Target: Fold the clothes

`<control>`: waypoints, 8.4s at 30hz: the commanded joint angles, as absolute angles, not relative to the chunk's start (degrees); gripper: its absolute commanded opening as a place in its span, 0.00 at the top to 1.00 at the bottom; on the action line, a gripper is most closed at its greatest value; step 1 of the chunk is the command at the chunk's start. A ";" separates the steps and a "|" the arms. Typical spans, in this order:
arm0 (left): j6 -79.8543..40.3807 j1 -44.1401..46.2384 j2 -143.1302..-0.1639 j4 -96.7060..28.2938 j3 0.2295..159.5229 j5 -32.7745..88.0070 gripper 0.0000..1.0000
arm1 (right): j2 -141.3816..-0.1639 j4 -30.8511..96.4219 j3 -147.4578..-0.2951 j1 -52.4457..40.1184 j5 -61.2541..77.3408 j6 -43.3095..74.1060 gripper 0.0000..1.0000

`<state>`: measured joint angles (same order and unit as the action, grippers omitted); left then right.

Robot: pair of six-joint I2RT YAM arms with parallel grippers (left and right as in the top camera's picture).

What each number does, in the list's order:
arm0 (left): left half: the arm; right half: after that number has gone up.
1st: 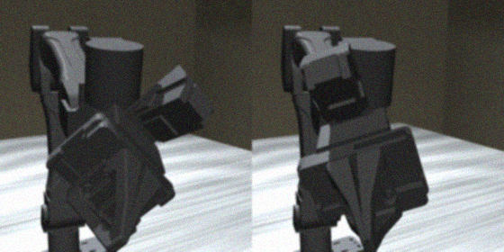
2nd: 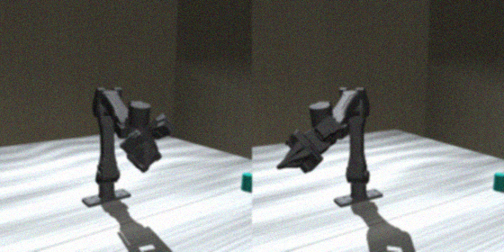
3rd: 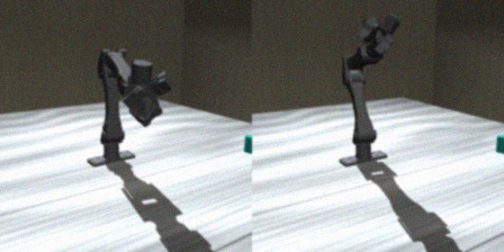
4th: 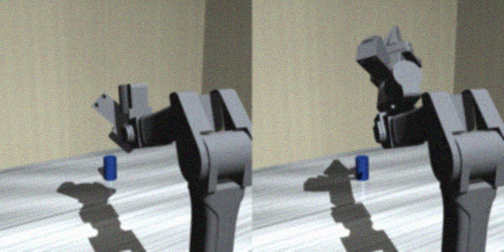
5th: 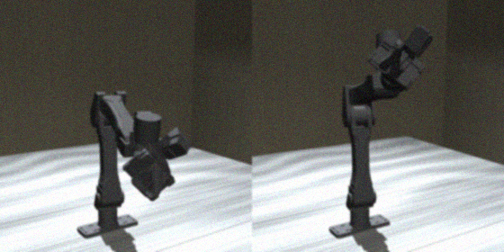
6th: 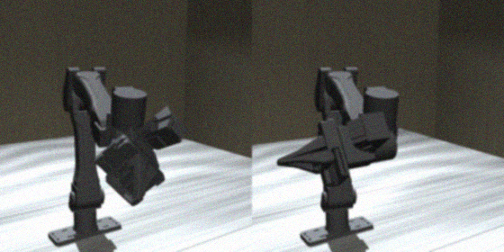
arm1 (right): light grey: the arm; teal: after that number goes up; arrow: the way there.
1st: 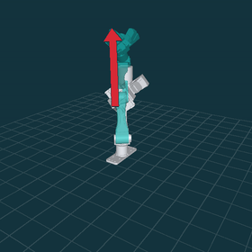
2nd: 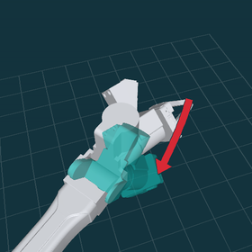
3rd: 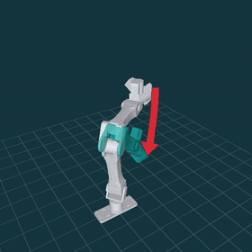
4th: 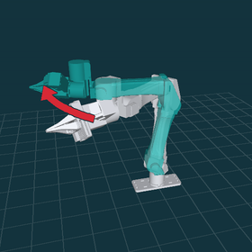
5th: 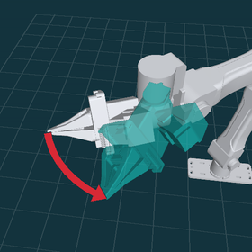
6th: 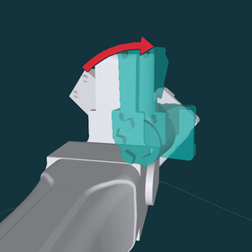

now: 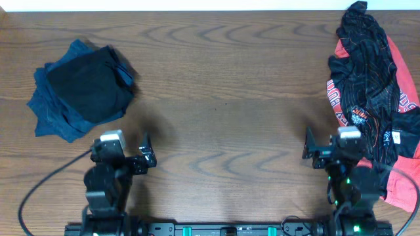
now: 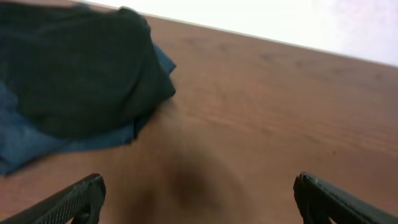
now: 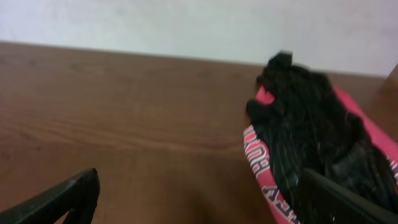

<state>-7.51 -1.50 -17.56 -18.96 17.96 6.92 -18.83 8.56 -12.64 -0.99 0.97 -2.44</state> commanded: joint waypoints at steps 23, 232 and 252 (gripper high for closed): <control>-7.81 -1.56 -50.30 -42.87 49.47 11.55 0.02 | -69.41 24.18 -48.42 5.58 -17.45 1.26 0.01; -48.51 30.61 -105.30 6.94 49.25 19.46 0.63 | -69.97 21.91 -48.93 0.73 -16.05 8.12 0.20; -21.63 3.70 -90.54 -6.96 67.00 7.07 0.75 | -69.97 21.91 -48.93 0.75 -16.08 8.12 0.19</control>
